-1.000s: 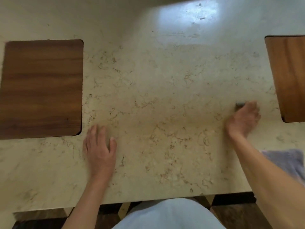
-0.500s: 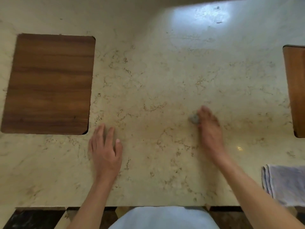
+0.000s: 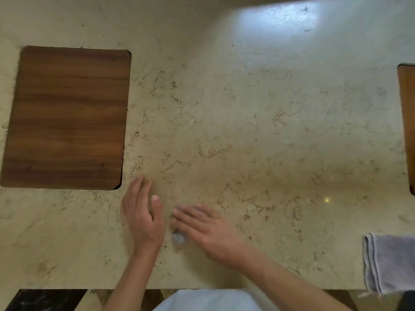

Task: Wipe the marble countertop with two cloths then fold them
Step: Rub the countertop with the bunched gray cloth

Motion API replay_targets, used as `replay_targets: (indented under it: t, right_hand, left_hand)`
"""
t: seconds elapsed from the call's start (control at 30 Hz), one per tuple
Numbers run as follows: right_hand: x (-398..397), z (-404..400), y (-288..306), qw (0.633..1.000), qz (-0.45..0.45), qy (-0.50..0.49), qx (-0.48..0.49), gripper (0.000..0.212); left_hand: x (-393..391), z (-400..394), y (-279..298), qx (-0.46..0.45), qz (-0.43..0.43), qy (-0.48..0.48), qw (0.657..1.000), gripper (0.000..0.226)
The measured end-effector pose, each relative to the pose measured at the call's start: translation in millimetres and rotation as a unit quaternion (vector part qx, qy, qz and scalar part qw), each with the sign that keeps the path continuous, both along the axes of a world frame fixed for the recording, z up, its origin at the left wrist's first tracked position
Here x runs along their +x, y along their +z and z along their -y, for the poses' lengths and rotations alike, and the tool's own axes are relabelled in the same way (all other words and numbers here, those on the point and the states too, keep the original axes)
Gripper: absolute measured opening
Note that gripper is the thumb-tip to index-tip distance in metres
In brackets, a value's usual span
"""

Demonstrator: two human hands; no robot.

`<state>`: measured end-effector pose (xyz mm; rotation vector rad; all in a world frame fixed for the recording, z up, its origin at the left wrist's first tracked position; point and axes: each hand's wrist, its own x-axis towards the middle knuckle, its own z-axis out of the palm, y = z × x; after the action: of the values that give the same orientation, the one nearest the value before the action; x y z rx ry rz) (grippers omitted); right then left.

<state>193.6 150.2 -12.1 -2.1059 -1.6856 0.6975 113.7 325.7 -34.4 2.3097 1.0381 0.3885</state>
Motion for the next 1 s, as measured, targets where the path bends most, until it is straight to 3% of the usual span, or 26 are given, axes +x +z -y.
replay_targets:
  t: [0.03,0.1,0.17,0.23,0.3,0.37,0.47,0.57,0.63,0.7,0.73,0.8,0.83,0.9,1.0]
  right_hand:
    - [27,17,2,0.998,-0.009,-0.056,-0.008,0.044]
    - [110,47,2,0.970,0.056,-0.226,-0.067,0.038]
    - [199,62,1,0.888,0.081,-0.440,-0.104,0.045]
    - [263,44,0,0.838,0.121,-0.525,-0.089,0.050]
    - [271,-11,-2,0.849,0.145,-0.504,-0.059,0.053]
    - [222,-67,-14,0.900,0.150,-0.409,-0.027,0.054]
    - [83,-93,-18,0.985,0.115,-0.116,0.054,0.056]
    - [25,-43,-4,0.995,0.027,0.091,0.018,0.054]
    - [66,-13,0,0.997,0.028,0.068,-0.011,0.053]
    - [140,8,3,0.996,0.059,-0.066,-0.024,0.051]
    - [184,14,5,0.982,0.079,-0.173,-0.022,0.041]
    - [264,11,7,0.916,0.083,-0.391,0.005,0.021]
    - [290,-2,2,0.883,0.070,-0.463,0.003,0.023]
    - [307,-47,-10,0.863,0.081,-0.498,-0.016,0.040]
    - [261,-133,-13,0.917,0.091,-0.387,0.008,0.042]
  left_hand:
    - [0,0,0,0.008,-0.015,-0.001,1.000,0.050]
    - [1,1,0,0.023,-0.036,-0.005,0.999,0.050]
    - [2,3,0,0.039,-0.051,-0.009,0.998,0.050]
    - [3,3,-1,0.046,-0.060,-0.004,0.997,0.049]
    - [3,3,-3,0.047,-0.056,0.005,0.997,0.048]
    - [3,3,-2,0.041,-0.045,0.014,0.998,0.048]
    - [-3,-1,0,0.033,-0.034,-0.004,0.999,0.046]
    - [-18,-12,-1,0.105,-0.087,-0.037,0.990,0.044]
    - [-27,-19,-3,0.144,-0.122,-0.054,0.981,0.045]
    - [-27,-20,-4,0.143,-0.136,-0.064,0.978,0.047]
    - [-27,-19,-4,0.142,-0.142,-0.063,0.978,0.048]
    - [-26,-16,-4,0.145,-0.153,-0.053,0.976,0.048]
    - [-25,-15,-3,0.145,-0.153,-0.048,0.976,0.048]
    - [-24,-16,-1,0.143,-0.153,-0.050,0.977,0.048]
    - [-27,-14,0,0.133,-0.132,-0.033,0.982,0.045]
